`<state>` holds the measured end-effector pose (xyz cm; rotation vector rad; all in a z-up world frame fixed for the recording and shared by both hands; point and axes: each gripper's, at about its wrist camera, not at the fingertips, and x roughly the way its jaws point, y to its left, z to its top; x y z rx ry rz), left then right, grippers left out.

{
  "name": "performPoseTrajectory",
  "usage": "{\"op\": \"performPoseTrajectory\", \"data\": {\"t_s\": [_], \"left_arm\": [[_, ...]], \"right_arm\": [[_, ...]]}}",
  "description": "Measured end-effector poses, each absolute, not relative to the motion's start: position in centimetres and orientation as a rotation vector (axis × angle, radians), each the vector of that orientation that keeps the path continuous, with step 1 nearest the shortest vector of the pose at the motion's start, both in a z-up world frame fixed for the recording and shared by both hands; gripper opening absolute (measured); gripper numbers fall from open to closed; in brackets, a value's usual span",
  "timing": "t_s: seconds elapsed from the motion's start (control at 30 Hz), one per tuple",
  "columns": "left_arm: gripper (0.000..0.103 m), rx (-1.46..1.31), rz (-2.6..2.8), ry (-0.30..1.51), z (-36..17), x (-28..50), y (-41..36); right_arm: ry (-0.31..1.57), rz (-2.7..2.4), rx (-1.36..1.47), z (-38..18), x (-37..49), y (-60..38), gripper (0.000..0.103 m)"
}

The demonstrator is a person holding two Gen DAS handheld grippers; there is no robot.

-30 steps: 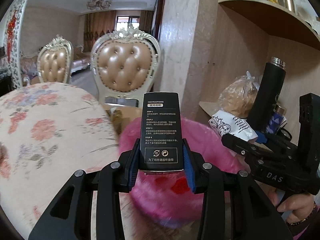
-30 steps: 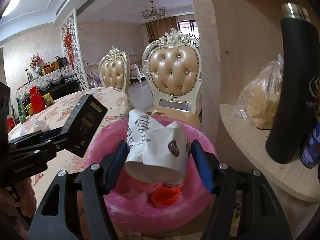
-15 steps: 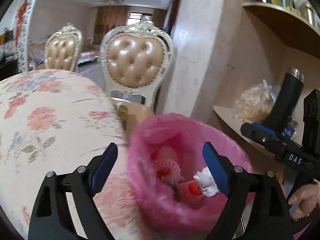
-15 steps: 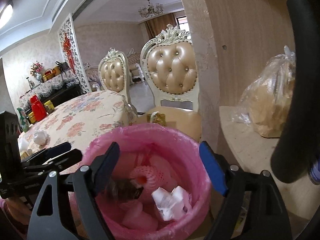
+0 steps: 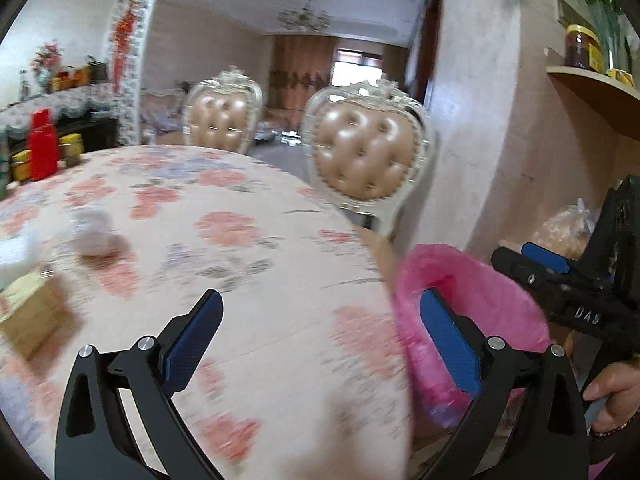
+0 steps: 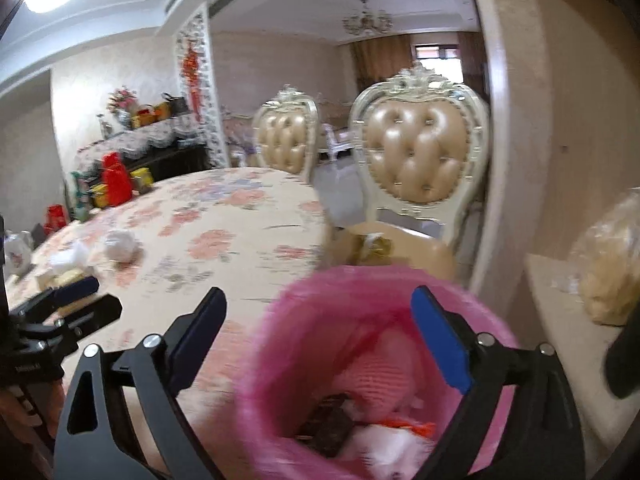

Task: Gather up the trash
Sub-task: 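Move both open tools back over the table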

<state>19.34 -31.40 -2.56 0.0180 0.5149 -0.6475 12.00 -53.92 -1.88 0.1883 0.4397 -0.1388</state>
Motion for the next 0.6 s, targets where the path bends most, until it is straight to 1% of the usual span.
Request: {"op": "performPoseTrajectory", "data": {"t_s": [0.1,0.33,0.47,0.6], "left_arm": [[0.094,0.032,-0.582,0.51,-2.5,18.3,-27.8],[0.094,0.058,-0.405,0.511,-2.1,16.4,-17.2],[0.094,0.099,-0.26,0.471,-1.0,16.8,-10.2],[0.094,0.08,-0.159,0.459,-0.4,18.4,-3.9]], "right_arm": [[0.444,-0.07,0.193,-1.9,12.3,-50.9,0.092],[0.524,0.092,0.184,-2.0,14.8,-41.6,0.094],[0.562,0.162,0.194,-1.7,16.6,-36.0,0.094],[0.568,0.183,0.186,-1.6,18.6,-30.8,0.094]]}}
